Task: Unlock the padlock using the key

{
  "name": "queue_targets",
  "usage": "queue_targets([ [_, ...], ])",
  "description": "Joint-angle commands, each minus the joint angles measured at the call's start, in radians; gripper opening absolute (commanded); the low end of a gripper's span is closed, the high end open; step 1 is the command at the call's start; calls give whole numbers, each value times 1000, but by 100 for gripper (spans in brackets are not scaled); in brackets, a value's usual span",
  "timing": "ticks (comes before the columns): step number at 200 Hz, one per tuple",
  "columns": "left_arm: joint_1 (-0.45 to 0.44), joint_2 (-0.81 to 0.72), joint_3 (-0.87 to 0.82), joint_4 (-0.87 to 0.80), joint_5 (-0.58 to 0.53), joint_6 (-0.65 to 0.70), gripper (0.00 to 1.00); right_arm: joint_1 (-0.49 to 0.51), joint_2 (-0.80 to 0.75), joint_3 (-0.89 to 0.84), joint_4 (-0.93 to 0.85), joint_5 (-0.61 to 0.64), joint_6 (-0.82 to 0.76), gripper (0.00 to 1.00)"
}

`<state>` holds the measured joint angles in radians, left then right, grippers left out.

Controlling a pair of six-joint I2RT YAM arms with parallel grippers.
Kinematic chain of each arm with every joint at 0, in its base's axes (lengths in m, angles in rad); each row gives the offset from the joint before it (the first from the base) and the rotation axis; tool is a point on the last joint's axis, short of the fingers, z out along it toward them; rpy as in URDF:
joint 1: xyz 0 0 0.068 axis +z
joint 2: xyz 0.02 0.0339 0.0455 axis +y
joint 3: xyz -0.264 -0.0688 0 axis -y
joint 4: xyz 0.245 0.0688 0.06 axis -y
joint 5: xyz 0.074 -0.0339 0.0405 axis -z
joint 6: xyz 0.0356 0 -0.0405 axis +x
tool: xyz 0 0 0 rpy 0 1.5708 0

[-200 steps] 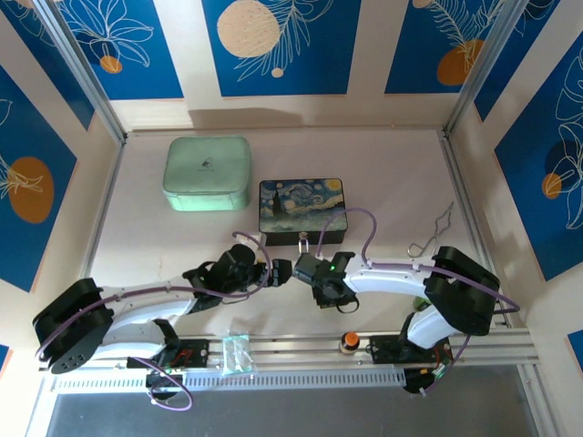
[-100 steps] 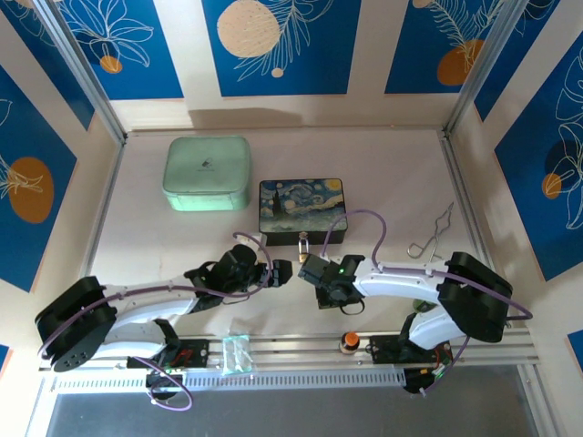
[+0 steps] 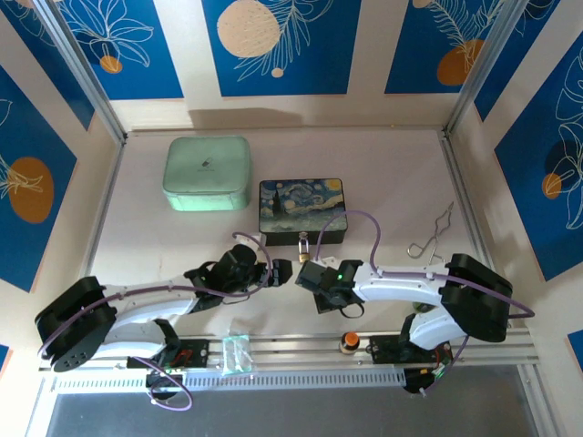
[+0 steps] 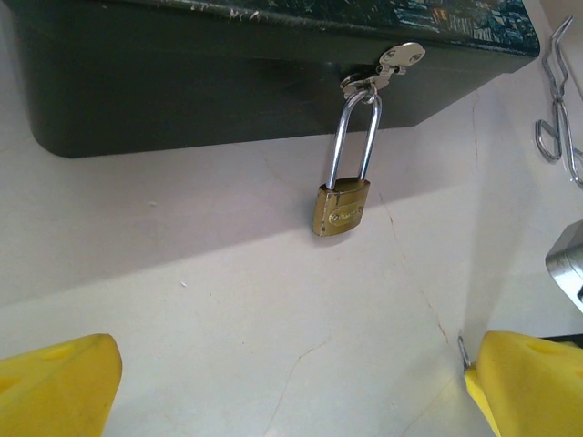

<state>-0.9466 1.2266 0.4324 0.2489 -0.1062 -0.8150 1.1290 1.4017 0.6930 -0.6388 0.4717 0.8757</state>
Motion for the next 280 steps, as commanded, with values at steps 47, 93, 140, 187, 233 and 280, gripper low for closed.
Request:
queue_targets([
  [47, -8, -88, -10, -22, -27, -220, 99, -16, -61, 45, 127, 26, -216, 0],
  [93, -6, -255, -63, -23, -79, -331, 100, -54, 26, 74, 254, -27, -339, 0],
  [140, -2, -364, -115, -105, -150, -326, 99, 34, 121, 112, 156, 7, -269, 0],
  [187, -1, -352, -118, -90, -153, -305, 99, -7, 103, 79, 90, -14, -136, 0],
  [233, -1, -341, -113, -89, -148, -293, 99, -30, 70, 51, 9, -91, 3, 3],
  [280, -2, -348, -133, -76, -154, -301, 99, -45, -79, -49, 74, -159, 36, 3],
])
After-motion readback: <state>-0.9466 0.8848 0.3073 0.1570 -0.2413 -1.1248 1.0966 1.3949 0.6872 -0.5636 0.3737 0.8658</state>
